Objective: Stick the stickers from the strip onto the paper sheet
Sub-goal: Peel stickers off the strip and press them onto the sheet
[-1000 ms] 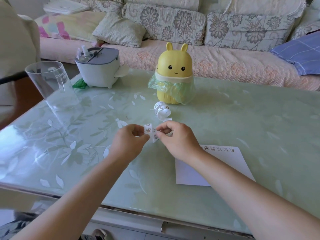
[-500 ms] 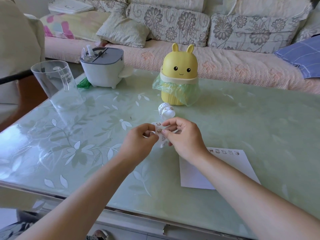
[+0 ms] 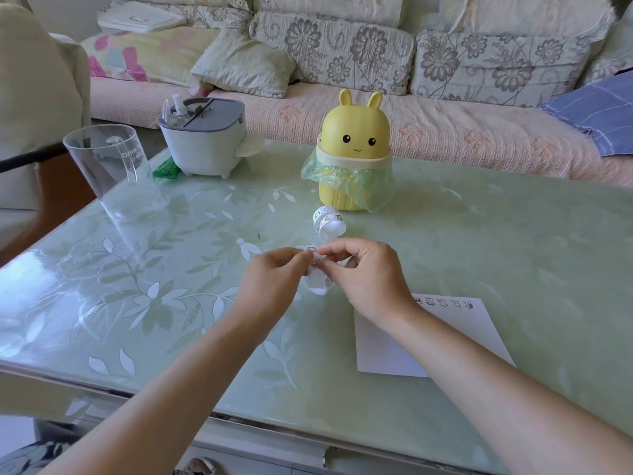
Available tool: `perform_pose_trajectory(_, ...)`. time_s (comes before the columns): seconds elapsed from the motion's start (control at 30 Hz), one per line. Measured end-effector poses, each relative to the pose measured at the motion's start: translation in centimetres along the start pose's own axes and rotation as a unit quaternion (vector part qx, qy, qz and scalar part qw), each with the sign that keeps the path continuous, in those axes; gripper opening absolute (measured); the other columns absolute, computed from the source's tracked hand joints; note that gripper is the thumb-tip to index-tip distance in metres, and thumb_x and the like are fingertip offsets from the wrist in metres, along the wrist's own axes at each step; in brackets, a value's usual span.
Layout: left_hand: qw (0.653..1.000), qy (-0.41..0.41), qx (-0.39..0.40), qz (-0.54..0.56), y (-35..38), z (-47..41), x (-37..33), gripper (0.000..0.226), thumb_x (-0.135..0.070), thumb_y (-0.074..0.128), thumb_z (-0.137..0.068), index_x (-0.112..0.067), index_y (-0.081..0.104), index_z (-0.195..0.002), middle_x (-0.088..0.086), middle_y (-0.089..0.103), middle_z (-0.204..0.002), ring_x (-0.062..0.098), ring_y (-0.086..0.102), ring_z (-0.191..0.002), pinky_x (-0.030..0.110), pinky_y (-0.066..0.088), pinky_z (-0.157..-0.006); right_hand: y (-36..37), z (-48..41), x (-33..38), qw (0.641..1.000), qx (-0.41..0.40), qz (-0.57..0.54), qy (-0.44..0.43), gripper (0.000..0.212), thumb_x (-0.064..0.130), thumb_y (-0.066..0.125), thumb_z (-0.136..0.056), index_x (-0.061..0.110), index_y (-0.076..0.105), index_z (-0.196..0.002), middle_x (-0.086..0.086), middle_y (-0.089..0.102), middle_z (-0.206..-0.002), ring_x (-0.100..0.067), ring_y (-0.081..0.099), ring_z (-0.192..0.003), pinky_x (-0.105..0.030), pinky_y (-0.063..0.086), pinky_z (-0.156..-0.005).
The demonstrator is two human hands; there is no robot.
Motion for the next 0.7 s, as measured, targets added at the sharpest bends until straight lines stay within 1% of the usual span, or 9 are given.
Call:
perform_pose_trajectory(0.07, 1.000, -0.013, -0.005, 0.004, 0.0, 0.0, 0.1, 0.028, -0.038, 0.060, -0.091, -0.019, 0.074, -0.076, 0.003, 0.060, -0.073, 0.017, 0.045, -0.066, 0.031, 0.034, -0.063, 0.0, 0.1, 0.2, 0.999, -0.001, 0.029, -0.019, 0.009, 0.028, 0.081, -0.083, 0.033, 0.079, -0.090, 0.019, 0.071, -0.076, -0.006, 0.044, -0.047, -0.020, 0.042, -0.056)
perform_pose_trajectory(0.13, 1.000, -0.022, -0.016, 0.001, 0.0, 0.0, 0.3, 0.027, -0.037, 0.062, -0.090, -0.019, 0.074, -0.073, 0.003, 0.059, -0.073, 0.017, 0.044, -0.066, 0.031, 0.035, -0.063, 0.1, 0.3, 0.7, 0.996, -0.007, 0.071, -0.048, 0.010, 0.027, 0.081, -0.083, 0.032, 0.080, -0.091, 0.020, 0.072, -0.080, -0.004, 0.050, -0.051, -0.017, 0.041, -0.058)
perform_pose_trajectory(0.2, 0.999, -0.030, -0.025, 0.001, 0.0, -0.1, 0.4, 0.025, -0.036, 0.064, -0.088, -0.021, 0.075, -0.071, 0.002, 0.060, -0.073, 0.017, 0.045, -0.066, 0.032, 0.036, -0.064, 0.2, 0.5, 1.1, 0.990, -0.013, 0.113, -0.080, 0.010, 0.025, 0.080, -0.083, 0.031, 0.080, -0.090, 0.019, 0.072, -0.081, 0.001, 0.054, -0.059, -0.012, 0.036, -0.058)
perform_pose_trajectory(0.27, 0.999, -0.040, -0.022, 0.002, 0.0, 0.0, 0.6, 0.023, -0.035, 0.065, -0.086, -0.020, 0.075, -0.071, 0.003, 0.058, -0.074, 0.018, 0.044, -0.067, 0.032, 0.035, -0.063, 0.2, 0.6, 1.2, 0.985, -0.025, 0.138, -0.099, 0.011, 0.022, 0.080, -0.082, 0.031, 0.080, -0.088, 0.021, 0.069, -0.077, 0.006, 0.055, -0.063, -0.010, 0.033, -0.057)
perform_pose_trajectory(0.33, 0.999, -0.050, -0.021, 0.003, 0.0, -0.1, 0.7, 0.021, -0.032, 0.066, -0.083, -0.019, 0.075, -0.070, 0.003, 0.058, -0.074, 0.018, 0.043, -0.067, 0.032, 0.034, -0.063, 0.1, 0.8, 1.4, 0.980, -0.037, 0.157, -0.115, 0.012, 0.020, 0.081, -0.081, 0.032, 0.079, -0.085, 0.026, 0.062, -0.070, 0.008, 0.054, -0.063, -0.010, 0.032, -0.055)
perform_pose_trajectory(0.43, 0.997, -0.068, -0.027, 0.016, -0.2, 0.0, 0.9, 0.020, -0.030, 0.067, -0.083, -0.019, 0.075, -0.069, -0.004, 0.065, -0.070, 0.016, 0.046, -0.066, 0.029, 0.036, -0.062, 0.2, 1.0, 1.7, 0.971, -0.054, 0.184, -0.145, 0.014, 0.021, 0.081, -0.079, 0.034, 0.077, -0.083, 0.027, 0.052, -0.067, 0.009, 0.051, -0.061, -0.010, 0.028, -0.052)
perform_pose_trajectory(0.5, 0.996, -0.077, -0.033, 0.020, -0.2, 0.0, 1.0, 0.022, -0.029, 0.066, -0.083, -0.016, 0.074, -0.067, -0.009, 0.068, -0.067, 0.016, 0.048, -0.066, 0.028, 0.036, -0.062, 0.3, 1.1, 1.8, 0.966, -0.051, 0.195, -0.160, 0.014, 0.023, 0.081, -0.080, 0.036, 0.078, -0.085, 0.022, 0.054, -0.072, 0.010, 0.048, -0.059, -0.010, 0.026, -0.053)
perform_pose_trajectory(0.6, 0.996, -0.082, -0.036, 0.015, -0.3, 0.0, 1.2, 0.027, -0.031, 0.065, -0.084, -0.013, 0.073, -0.066, -0.004, 0.069, -0.069, 0.017, 0.048, -0.066, 0.030, 0.036, -0.063, 0.5, 1.2, 1.9, 0.961, -0.045, 0.204, -0.181, 0.014, 0.024, 0.081, -0.080, 0.035, 0.079, -0.087, 0.017, 0.059, -0.079, 0.011, 0.046, -0.058, -0.012, 0.028, -0.053)
perform_pose_trajectory(0.7, 0.996, -0.084, -0.035, -0.002, -0.2, 0.0, 1.4, 0.031, -0.035, 0.064, -0.084, -0.011, 0.073, -0.068, 0.010, 0.069, -0.080, 0.017, 0.047, -0.066, 0.030, 0.035, -0.063, 0.5, 1.3, 1.9, 0.960, -0.038, 0.207, -0.183, 0.012, 0.025, 0.081, -0.081, 0.035, 0.079, -0.088, 0.019, 0.057, -0.079, 0.010, 0.045, -0.057, -0.014, 0.027, -0.052)
Point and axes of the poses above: each hand's wrist, its own z-axis away from the middle knuckle, its own y-axis out of the palm, x = y × z, the point moved 7 cm from there along -z, towards the middle knuckle
